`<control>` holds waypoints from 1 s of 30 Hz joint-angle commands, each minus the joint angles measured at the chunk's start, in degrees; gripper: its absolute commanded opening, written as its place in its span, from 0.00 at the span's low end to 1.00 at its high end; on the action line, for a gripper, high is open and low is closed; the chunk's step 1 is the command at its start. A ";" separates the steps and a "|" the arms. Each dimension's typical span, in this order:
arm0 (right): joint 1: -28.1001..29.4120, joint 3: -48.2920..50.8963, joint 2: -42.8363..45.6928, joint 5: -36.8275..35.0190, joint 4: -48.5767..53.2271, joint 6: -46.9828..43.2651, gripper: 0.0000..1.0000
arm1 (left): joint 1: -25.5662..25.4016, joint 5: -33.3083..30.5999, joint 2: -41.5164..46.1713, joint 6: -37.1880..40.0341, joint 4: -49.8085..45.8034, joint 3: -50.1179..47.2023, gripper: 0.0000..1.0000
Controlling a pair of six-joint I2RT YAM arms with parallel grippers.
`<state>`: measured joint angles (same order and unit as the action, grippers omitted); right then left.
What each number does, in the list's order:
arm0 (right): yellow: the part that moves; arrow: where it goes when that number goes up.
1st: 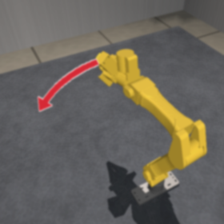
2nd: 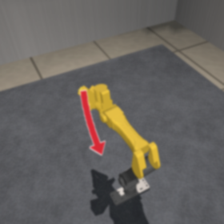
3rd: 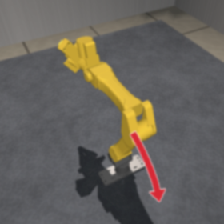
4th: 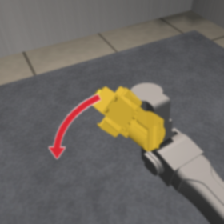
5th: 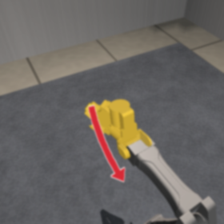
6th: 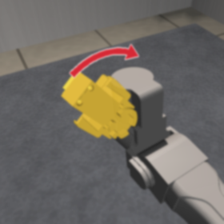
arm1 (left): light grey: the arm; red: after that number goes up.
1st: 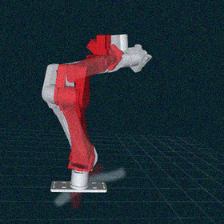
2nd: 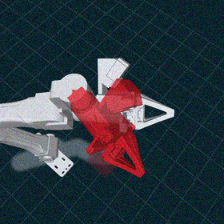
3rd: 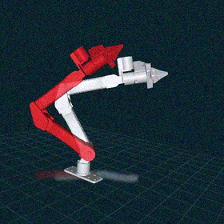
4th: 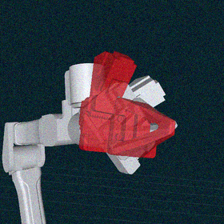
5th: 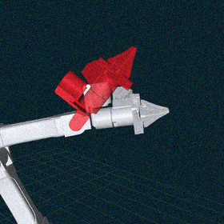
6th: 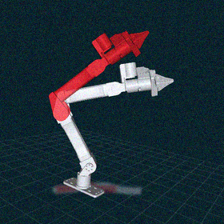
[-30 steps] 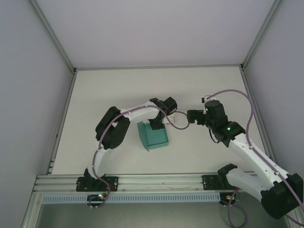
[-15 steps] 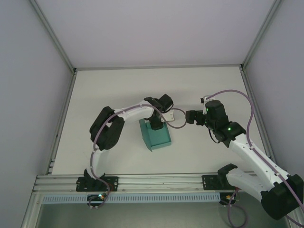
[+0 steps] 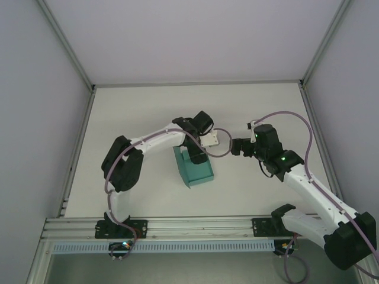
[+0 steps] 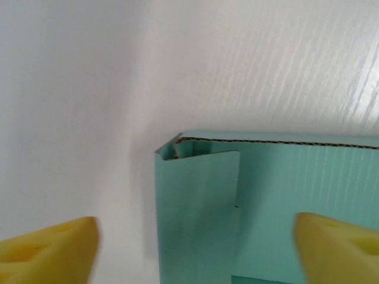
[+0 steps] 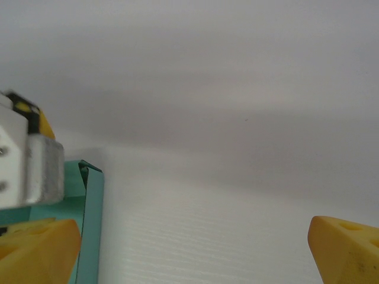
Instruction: Assemble paper box
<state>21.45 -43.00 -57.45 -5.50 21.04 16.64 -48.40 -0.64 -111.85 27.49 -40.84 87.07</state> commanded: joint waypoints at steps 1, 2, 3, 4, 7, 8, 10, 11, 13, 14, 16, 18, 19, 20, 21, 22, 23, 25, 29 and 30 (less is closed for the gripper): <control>-0.40 -1.95 -0.80 1.07 -0.61 -2.12 1.00 | 3.28 2.08 6.21 -7.30 4.00 -1.12 1.00; -0.61 -2.23 -1.06 1.35 -0.93 -2.00 0.99 | 4.17 2.44 7.99 -9.86 5.66 -1.90 1.00; -0.92 -2.75 -1.36 1.67 -1.06 -1.88 1.00 | 5.28 2.29 10.08 -12.47 7.67 -2.93 1.00; -1.07 -3.19 -1.72 2.27 -1.21 -1.92 1.00 | 6.08 1.71 12.07 -15.10 9.13 -3.77 1.00; -1.64 -4.39 -3.24 5.19 -2.65 -2.54 1.00 | 9.23 0.52 17.88 -22.72 12.36 -6.55 1.00; -1.65 -4.82 -4.02 6.98 -3.37 -3.49 0.99 | 10.36 1.27 20.03 -24.35 13.30 -7.92 1.00; -1.60 -6.16 -6.62 13.57 -4.79 -8.04 1.00 | 12.82 1.06 25.13 -28.40 16.19 -11.76 1.00; -1.49 -7.11 -8.34 17.41 -5.12 -10.97 1.00 | 14.19 0.65 27.58 -30.98 17.09 -13.64 1.00; -0.52 -10.35 -13.07 24.70 -3.72 -18.54 0.95 | 18.34 2.49 32.51 -36.12 18.52 -18.71 1.00; 0.15 -12.66 -15.76 27.89 -1.81 -23.40 0.94 | 20.24 2.92 34.86 -38.30 19.11 -21.07 1.00; 2.21 -18.04 -21.65 31.99 3.82 -36.47 0.93 | 23.68 3.41 39.51 -41.66 20.19 -26.69 1.00; 5.10 -24.04 -28.25 31.03 8.79 -47.93 0.92 | 26.43 2.90 43.50 -44.75 20.79 -31.95 1.00; 6.30 -27.40 -31.60 30.77 12.33 -52.37 0.91 | 27.42 3.59 45.24 -45.77 21.29 -34.26 1.00; 7.23 -31.30 -35.45 29.60 15.29 -55.12 0.88 | 28.05 4.23 46.86 -46.62 21.68 -36.58 1.00; 7.82 -34.84 -38.86 28.46 17.77 -56.55 0.85 | 28.32 4.43 47.99 -47.26 21.49 -38.24 1.00; 8.28 -38.05 -42.10 27.39 20.31 -58.11 0.84 | 28.45 4.11 48.91 -47.88 20.88 -39.46 1.00; 8.79 -41.10 -45.30 26.29 22.64 -60.00 0.84 | 28.49 3.28 49.81 -48.56 20.26 -40.78 1.00; 9.80 -45.39 -49.64 24.53 25.55 -63.05 0.83 | 28.62 1.49 51.15 -49.50 19.36 -43.13 1.00; 11.13 -51.18 -56.67 23.86 27.76 -67.29 0.79 | 29.48 1.70 53.11 -51.03 19.39 -46.92 1.00; 11.40 -52.40 -58.13 23.87 28.39 -67.99 0.79 | 29.70 2.19 53.23 -51.00 19.44 -47.48 1.00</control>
<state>32.18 -92.16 -113.06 19.16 42.57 -44.40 -19.57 1.52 -60.05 -20.67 -21.23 40.82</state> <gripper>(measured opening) 0.796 0.997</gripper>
